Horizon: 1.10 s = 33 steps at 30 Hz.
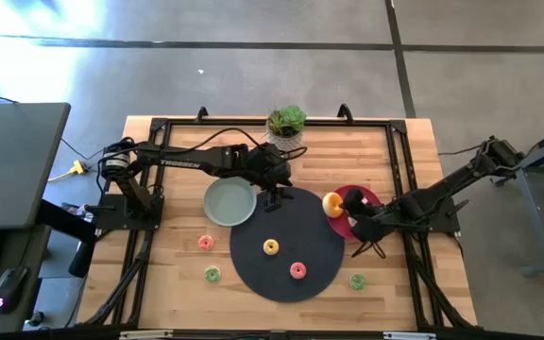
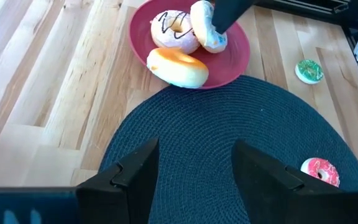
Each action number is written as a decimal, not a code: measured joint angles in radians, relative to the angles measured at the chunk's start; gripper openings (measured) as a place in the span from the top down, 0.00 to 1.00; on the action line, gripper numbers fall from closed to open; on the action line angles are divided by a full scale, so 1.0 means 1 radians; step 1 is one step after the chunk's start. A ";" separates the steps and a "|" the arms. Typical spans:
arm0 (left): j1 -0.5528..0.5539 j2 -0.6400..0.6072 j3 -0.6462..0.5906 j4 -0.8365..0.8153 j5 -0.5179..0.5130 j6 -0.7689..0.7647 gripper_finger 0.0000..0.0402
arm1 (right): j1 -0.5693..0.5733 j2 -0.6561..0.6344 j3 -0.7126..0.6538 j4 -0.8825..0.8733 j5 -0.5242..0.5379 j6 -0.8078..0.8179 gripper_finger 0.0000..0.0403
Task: Pick & Place donuts
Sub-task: Put the right small pink donut on the blue plate
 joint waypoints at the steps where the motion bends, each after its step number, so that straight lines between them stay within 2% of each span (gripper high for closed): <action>1: 0.000 0.000 0.000 -0.001 0.000 0.000 0.52 | 0.000 0.000 0.000 0.032 0.005 0.015 0.58; 5: 0.000 0.000 -0.002 -0.013 -0.003 0.001 0.52 | 0.000 0.000 0.000 0.163 0.007 0.143 0.64; 8: 0.000 0.000 -0.001 -0.025 -0.008 0.019 0.52 | 0.000 -0.002 0.001 0.221 -0.005 0.264 0.72; 14: 0.016 -0.081 0.110 -0.301 -0.107 0.167 0.58 | 0.000 -0.041 0.026 0.243 -0.190 0.458 0.90; 16: 0.014 -0.114 0.120 -0.407 -0.111 0.205 0.61 | 0.000 -0.042 0.043 0.277 -0.247 0.523 0.93; 18: -0.004 -0.130 0.122 -0.438 -0.080 0.238 0.63 | 0.000 -0.035 0.047 0.352 -0.290 0.547 0.94; 21: -0.033 -0.163 0.119 -0.563 -0.095 0.245 0.67 | -0.001 0.004 0.047 0.478 -0.330 0.506 0.91; 24: -0.053 -0.203 0.119 -0.670 -0.248 0.190 0.70 | -0.022 0.074 0.047 0.598 -0.335 0.477 0.83; 27: -0.065 -0.268 0.119 -0.742 -0.376 0.142 0.72 | -0.056 0.158 0.047 0.688 -0.401 0.505 0.72; 33: -0.109 -0.435 0.119 -0.788 -0.414 0.090 0.74 | -0.079 0.301 0.047 0.842 -0.547 0.543 0.54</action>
